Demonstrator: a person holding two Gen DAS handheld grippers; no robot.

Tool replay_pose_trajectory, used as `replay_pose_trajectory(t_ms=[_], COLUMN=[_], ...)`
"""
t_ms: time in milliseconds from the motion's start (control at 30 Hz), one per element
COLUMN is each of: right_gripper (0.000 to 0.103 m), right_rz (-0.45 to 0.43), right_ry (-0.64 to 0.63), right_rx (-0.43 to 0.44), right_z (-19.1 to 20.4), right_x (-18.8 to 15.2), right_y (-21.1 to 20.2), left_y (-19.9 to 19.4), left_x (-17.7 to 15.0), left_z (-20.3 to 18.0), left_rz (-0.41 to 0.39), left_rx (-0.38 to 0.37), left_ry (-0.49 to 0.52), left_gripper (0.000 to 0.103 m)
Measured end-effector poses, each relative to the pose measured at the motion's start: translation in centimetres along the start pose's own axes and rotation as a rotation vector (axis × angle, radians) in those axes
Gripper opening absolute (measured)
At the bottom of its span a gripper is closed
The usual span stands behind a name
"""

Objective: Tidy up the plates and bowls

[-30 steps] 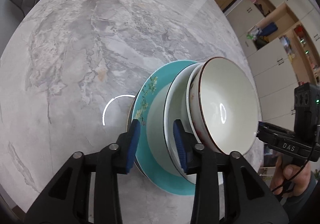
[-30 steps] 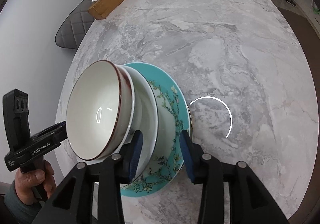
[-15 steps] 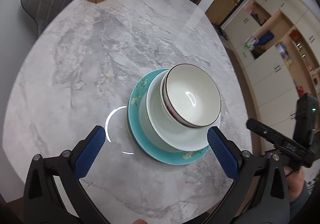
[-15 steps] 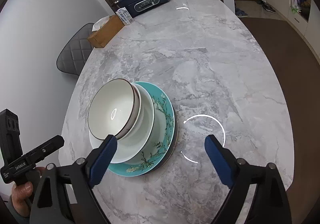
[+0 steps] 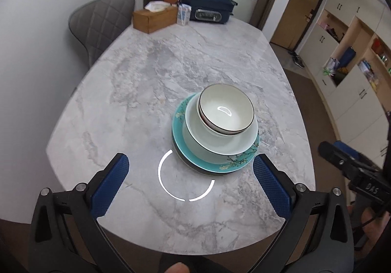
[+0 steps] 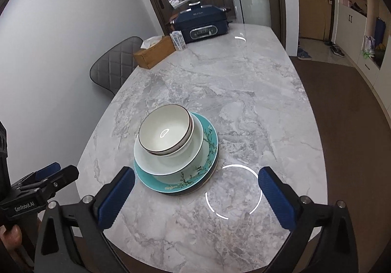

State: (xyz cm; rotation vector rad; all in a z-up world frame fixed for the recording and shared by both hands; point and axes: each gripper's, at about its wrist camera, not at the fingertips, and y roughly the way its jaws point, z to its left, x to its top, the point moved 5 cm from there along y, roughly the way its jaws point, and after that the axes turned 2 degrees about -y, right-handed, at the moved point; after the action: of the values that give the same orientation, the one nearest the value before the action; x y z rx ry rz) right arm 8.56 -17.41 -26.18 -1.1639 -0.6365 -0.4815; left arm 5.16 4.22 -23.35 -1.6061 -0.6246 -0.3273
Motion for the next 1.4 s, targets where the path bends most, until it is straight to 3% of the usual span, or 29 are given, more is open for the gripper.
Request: replay_pose_trajectory(t_ms=[67, 167, 267, 367, 400, 533, 700, 900, 1167, 1400], right_gripper=[0.103, 0.103, 0.103, 0.103, 0.103, 0.103, 0.103, 0.103, 0.103, 0.103], right_rz=[-0.011, -0.028, -0.069, -0.102, -0.116, -0.160, -0.160, -0.136, -0.140, -0.124], right_ry=[-0.011, -0.016, -0.020, -0.029, -0.035, -0.054, -0.069, -0.046, -0.066, -0.048], right_rx=[-0.012, -0.017, -0.034, -0.059, -0.066, -0.101, -0.120, -0.166, -0.165, -0.169], right_z=[0.3, 0.9, 1.8, 2.9, 3.4, 5.6, 8.5, 10.4, 12.1, 11.6], right_x=[0.0, 0.1, -0.1, -0.4, -0.5, -0.8, -1.2, -1.5, -1.6, -2.2], right_y=[-2.0, -5.0, -8.0, -10.1, -10.6, -12.4, -13.3, -13.7, -14.6, -15.0], left_y=[-1.9, -4.3, -5.9, -7.3, -7.7, -9.9, -13.1, -15.2, -16.9, -17.7], left_x=[-0.5, -1.1, -1.7, -2.3, -2.4, -2.5, -2.9, -2.5, -1.6, -1.4], left_z=[-0.4, -1.3, -1.9, -1.7, -1.5, -0.8, -0.2, 0.6, 1.3, 0.6], left_rz=[-0.016, -0.025, -0.018, 0.021, 0.022, -0.024, -0.091, -0.125, -0.125, -0.117], left_rx=[0.029, -0.014, -0.074, -0.218, -0.211, -0.051, 0.015, 0.016, -0.007, -0.028], left_ry=[-0.011, -0.007, -0.034, -0.105, -0.094, 0.012, 0.055, 0.076, 0.050, 0.056], left_gripper=[0.103, 0.103, 0.103, 0.103, 0.103, 0.103, 0.103, 0.103, 0.103, 0.102])
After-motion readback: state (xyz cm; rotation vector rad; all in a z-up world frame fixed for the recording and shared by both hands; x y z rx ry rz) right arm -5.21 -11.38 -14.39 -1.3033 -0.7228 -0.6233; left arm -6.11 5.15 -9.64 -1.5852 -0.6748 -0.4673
